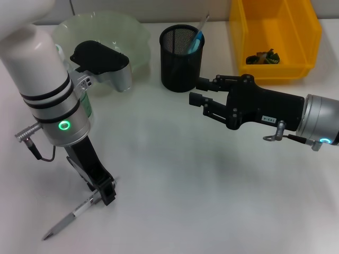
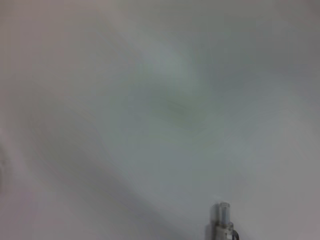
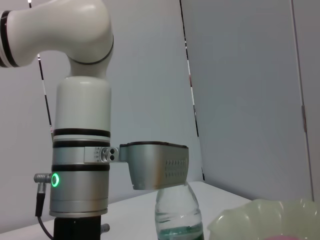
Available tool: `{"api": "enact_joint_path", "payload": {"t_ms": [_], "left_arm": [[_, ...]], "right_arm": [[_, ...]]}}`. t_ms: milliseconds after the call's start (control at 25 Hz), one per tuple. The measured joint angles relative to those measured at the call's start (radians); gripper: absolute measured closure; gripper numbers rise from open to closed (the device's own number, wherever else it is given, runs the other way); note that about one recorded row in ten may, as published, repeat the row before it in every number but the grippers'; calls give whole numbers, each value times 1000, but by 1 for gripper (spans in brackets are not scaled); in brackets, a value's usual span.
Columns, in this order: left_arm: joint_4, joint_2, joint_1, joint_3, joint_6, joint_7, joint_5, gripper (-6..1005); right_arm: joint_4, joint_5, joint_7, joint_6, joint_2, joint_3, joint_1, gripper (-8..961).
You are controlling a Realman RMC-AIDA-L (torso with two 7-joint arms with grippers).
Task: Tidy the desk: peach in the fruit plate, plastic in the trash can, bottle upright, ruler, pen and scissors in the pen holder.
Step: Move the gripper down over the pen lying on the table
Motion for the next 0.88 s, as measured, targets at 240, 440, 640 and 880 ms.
{"api": "enact_joint_path", "payload": {"t_ms": [240, 440, 640, 880], "left_arm": [[0, 0, 0, 1, -4, 2, 1, 511], [0, 0, 0, 2, -8, 5, 3, 518], [-31, 1, -7, -3, -7, 11, -2, 565], [-39, 0, -9, 3, -13, 12, 0, 646]], "right_arm": [[1, 3, 0, -8, 0, 0, -4, 587], [4, 11, 0, -9, 0, 0, -8, 587], [6, 11, 0, -9, 0, 0, -9, 587], [6, 11, 0, -9, 0, 0, -10, 586]]}}
